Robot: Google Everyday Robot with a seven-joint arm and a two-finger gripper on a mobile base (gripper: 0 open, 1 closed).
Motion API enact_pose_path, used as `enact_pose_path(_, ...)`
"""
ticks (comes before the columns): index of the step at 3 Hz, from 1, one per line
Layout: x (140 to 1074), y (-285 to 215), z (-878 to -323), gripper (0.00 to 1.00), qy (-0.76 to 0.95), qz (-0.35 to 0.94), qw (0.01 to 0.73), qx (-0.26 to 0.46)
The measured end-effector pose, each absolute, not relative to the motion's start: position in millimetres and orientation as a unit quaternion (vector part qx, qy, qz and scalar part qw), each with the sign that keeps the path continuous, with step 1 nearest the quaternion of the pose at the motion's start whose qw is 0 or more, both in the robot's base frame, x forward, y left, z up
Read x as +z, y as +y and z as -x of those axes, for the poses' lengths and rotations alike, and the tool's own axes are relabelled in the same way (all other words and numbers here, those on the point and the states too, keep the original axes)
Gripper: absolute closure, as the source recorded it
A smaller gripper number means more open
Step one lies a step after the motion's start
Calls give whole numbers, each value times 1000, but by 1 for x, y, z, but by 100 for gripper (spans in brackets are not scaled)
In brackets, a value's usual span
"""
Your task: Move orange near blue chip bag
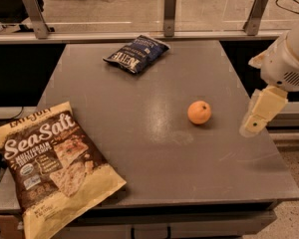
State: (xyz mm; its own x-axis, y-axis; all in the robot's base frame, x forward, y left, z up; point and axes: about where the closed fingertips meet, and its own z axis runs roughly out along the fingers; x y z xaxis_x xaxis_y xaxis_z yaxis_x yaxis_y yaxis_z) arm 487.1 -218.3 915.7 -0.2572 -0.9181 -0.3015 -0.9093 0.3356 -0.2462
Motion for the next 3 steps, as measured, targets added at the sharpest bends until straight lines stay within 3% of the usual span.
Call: enact_pose_path(3, 867, -199, -542, 0, 811, 524, 254, 60)
